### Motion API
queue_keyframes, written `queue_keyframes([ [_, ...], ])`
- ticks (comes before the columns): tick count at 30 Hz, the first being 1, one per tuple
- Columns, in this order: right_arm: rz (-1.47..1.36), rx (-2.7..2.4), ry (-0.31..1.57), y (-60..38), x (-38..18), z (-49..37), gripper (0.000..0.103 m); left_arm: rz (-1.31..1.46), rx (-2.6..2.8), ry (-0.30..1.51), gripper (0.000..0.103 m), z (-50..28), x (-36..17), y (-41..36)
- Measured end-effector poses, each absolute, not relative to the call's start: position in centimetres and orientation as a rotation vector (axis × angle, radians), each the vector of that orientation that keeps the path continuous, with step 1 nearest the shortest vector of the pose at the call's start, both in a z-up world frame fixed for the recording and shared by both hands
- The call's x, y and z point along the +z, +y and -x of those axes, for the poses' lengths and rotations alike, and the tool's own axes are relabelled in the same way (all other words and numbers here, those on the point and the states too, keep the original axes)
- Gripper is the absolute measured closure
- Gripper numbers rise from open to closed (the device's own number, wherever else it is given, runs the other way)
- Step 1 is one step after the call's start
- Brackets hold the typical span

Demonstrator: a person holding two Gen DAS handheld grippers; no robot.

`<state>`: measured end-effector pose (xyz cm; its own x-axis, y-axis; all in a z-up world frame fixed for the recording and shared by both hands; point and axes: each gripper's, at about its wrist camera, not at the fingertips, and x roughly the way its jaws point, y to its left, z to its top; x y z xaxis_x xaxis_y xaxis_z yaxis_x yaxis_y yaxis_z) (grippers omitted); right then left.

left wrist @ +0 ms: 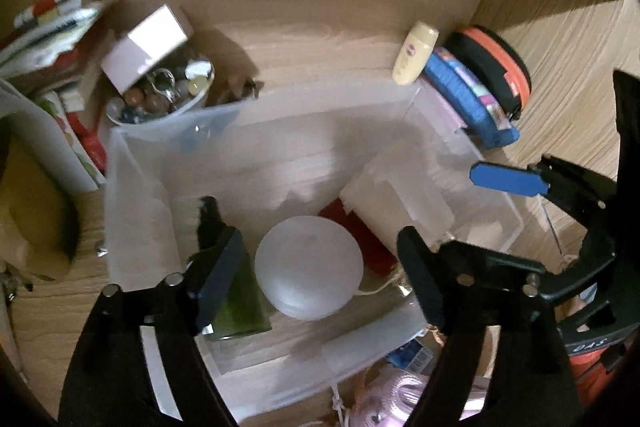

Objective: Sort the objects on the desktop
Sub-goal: 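Lower the white tub and frosted lid into the clear box and release both, then move the left gripper to the white cloth bag and grasp it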

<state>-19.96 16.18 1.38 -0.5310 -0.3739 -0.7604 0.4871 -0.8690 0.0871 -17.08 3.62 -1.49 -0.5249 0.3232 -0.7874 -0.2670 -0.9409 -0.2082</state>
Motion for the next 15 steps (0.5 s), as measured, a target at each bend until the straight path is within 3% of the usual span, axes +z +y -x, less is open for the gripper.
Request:
queue_keyframes([
  [3,-1.116,-2.397,0.169,16.5,2.1,19.1,0.032,1.277,2.496,-0.124,0.012,16.6,-0.6,3.1],
  [15,-1.066,-2.447,0.125,17.6,3.8,15.7,0.03,1.25,2.589,-0.182,0.011,13.3,1.6,1.8],
])
